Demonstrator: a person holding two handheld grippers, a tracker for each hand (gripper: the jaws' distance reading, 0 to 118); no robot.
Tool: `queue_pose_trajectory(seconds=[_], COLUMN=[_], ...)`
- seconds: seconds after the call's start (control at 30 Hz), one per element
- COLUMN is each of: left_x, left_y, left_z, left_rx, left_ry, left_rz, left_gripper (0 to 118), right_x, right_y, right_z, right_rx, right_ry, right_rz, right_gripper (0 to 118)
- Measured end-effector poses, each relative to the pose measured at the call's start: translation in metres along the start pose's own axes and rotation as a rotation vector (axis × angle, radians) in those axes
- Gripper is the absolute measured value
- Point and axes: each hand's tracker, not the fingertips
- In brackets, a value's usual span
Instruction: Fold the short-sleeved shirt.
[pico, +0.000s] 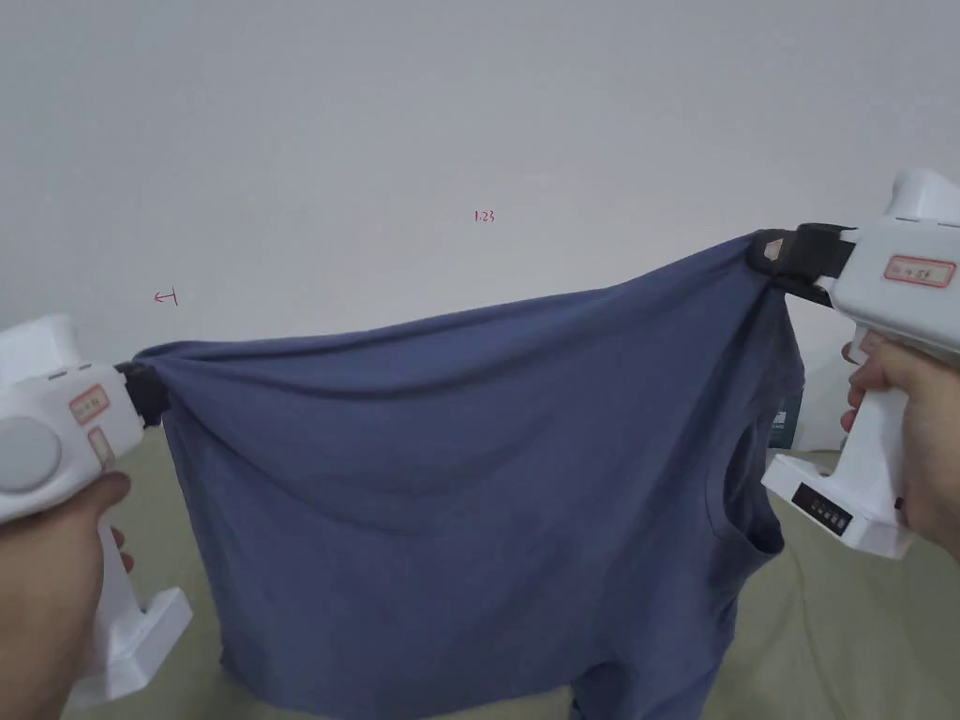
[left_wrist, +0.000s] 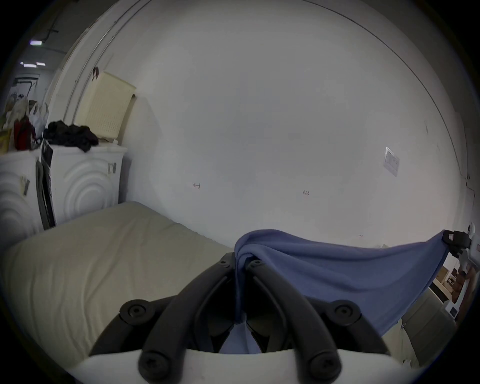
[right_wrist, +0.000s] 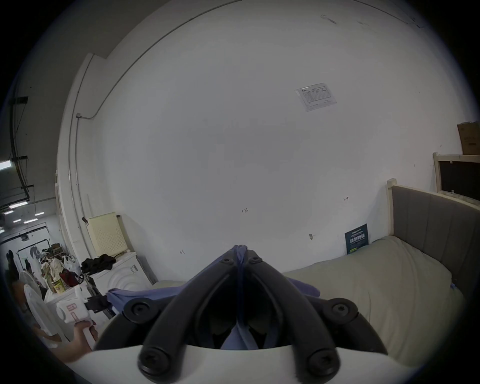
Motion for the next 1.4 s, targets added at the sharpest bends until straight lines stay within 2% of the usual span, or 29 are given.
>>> queue_pose_trajectory(seconds=[0.07,0.17,0.3,0.37,0.5,0.57,0.67,0.77,0.8,0.83,0.87,0.9,0.93,0.97,1.07,1.17,1.2,1.23,1.27,1.3,1.33,1.37,1.4], left_x=[-0.001,-0.008,-0.030,-0.045,-0.061,-0.074,-0.094,-0.095,-0.094,-0.098,-0.098,-0.098,-0.097,-0.099,-0.096,-0.089,-0.088,-0.087,-0.091,-0.095,-0.099,-0.097,-0.100], left_y=[-0.013,-0.030,-0.071,-0.101,-0.182,-0.227,-0.283,-0.308,-0.311,-0.313,-0.309,-0.304,-0.296,-0.285,-0.255,-0.231,-0.231,-0.234,-0.237,-0.238,-0.239,-0.247,-0.253], left_z=[0.021,0.048,0.104,0.136,0.212,0.233,0.260,0.281,0.285,0.284,0.288,0.294,0.303,0.320,0.366,0.411,0.420,0.424,0.429,0.429,0.423,0.412,0.406], left_rx=[0.000,-0.056,-0.169,-0.219,-0.353,-0.434,-0.542,-0.640,-0.642,-0.631,-0.622,-0.616,-0.602,-0.442,-0.396,-0.461,-0.474,-0.468,-0.463,-0.471,-0.495,-0.522,-0.542], left_ry=[-0.006,-0.043,-0.019,-0.004,0.018,0.048,0.107,0.096,0.095,0.090,0.068,0.037,0.018,-0.057,-0.057,-0.014,0.023,0.044,0.023,0.009,0.035,0.066,0.114], left_rz=[-0.007,-0.003,-0.025,-0.038,-0.096,-0.154,-0.217,-0.225,-0.223,-0.228,-0.232,-0.229,-0.240,-0.232,-0.266,-0.351,-0.394,-0.413,-0.407,-0.396,-0.415,-0.417,-0.445], left_gripper=[2,2,2,3,3,3,3,5,11,28,61,111,118,114,118,118,116,109,86,29,0,0,0], right_x=[0.002,0.002,0.002,0.005,0.014,0.020,0.030,0.040,0.045,0.049,0.056,0.059,0.058,0.053,0.015,-0.014,-0.023,-0.031,-0.043,-0.050,-0.055,-0.060,-0.053], right_y=[-0.003,-0.020,-0.066,-0.105,-0.204,-0.260,-0.340,-0.382,-0.387,-0.387,-0.388,-0.382,-0.375,-0.364,-0.325,-0.308,-0.307,-0.308,-0.309,-0.310,-0.313,-0.316,-0.318], right_z=[0.015,0.051,0.124,0.169,0.247,0.279,0.322,0.345,0.349,0.350,0.352,0.353,0.358,0.368,0.402,0.425,0.432,0.438,0.444,0.447,0.446,0.448,0.443], right_rx=[-0.020,-0.089,-0.140,-0.198,-0.353,-0.441,-0.591,-0.673,-0.658,-0.640,-0.640,-0.646,-0.642,-0.592,-0.498,-0.488,-0.495,-0.503,-0.495,-0.491,-0.508,-0.525,-0.513], right_ry=[0.019,0.055,0.000,-0.021,-0.068,-0.127,-0.220,-0.285,-0.309,-0.308,-0.309,-0.310,-0.309,-0.286,-0.197,-0.139,-0.127,-0.129,-0.129,-0.135,-0.188,-0.250,-0.218], right_rz=[-0.004,-0.103,-0.030,-0.035,-0.182,-0.178,-0.101,-0.086,-0.085,-0.091,-0.095,-0.101,-0.114,-0.141,-0.127,-0.046,-0.020,-0.007,-0.008,-0.006,0.023,0.022,0.017], right_gripper=[3,3,3,3,3,3,3,4,8,21,50,96,115,118,118,118,115,99,59,0,0,0,0])
